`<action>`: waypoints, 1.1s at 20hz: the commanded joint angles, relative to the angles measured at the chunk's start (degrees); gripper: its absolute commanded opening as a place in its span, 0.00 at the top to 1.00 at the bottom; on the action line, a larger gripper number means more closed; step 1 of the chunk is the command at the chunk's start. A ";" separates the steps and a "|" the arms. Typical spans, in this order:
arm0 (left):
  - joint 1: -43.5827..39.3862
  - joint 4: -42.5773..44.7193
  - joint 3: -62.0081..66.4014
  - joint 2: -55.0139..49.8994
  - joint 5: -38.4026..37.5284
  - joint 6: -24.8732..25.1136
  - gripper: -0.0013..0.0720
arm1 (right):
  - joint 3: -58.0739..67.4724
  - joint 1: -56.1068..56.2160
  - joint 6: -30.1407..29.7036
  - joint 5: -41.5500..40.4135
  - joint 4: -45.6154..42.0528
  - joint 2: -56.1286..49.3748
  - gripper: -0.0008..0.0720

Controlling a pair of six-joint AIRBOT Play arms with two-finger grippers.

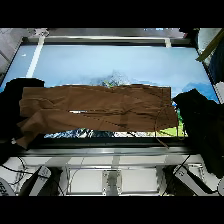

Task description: Fold the clothes and pants, and hang the long-sleeved shirts on hangers.

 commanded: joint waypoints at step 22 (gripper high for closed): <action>2.12 -22.82 16.98 -27.50 4.00 -1.46 0.96 | 0.04 0.02 3.69 -0.09 0.02 0.02 0.43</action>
